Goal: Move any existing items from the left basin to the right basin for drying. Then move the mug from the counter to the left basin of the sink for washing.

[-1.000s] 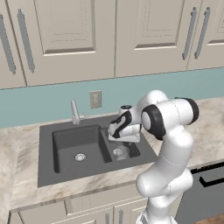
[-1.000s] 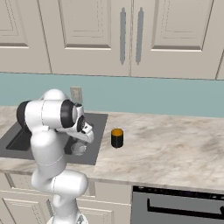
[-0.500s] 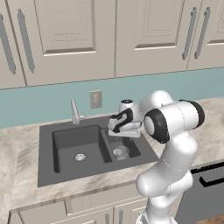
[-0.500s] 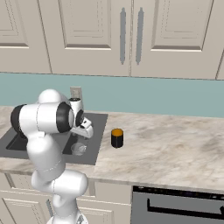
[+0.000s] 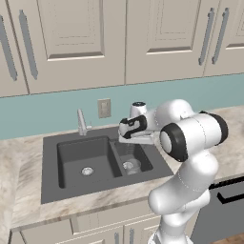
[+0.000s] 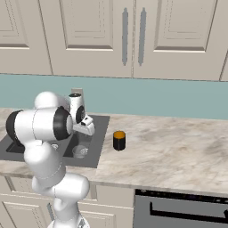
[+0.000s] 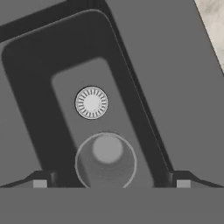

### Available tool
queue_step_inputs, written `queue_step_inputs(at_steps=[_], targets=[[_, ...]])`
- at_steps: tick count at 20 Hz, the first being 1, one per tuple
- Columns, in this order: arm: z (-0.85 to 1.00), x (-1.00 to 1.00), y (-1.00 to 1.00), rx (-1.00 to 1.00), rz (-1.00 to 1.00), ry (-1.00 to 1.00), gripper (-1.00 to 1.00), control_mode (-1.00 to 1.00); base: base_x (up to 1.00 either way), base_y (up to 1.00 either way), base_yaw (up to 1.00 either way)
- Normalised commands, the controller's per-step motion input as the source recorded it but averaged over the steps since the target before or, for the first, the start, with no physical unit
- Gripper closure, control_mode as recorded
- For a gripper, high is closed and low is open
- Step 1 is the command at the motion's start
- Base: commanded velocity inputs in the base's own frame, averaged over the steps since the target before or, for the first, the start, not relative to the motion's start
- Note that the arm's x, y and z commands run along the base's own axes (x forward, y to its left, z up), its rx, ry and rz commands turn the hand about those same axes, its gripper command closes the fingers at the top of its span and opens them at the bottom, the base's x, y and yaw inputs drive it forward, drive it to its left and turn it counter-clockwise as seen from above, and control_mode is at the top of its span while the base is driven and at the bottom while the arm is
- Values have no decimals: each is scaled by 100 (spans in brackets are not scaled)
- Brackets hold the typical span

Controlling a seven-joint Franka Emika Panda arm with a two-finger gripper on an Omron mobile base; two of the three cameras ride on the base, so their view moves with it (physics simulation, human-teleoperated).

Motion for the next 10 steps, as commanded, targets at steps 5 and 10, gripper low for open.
queue_step_inputs(at_steps=[5, 10], targets=[[7, -11, -17, 0, 0, 0, -100, -100, 0, 0, 0], [0, -17, -24, 0, 0, 0, -100, -100, 0, 0, 0]])
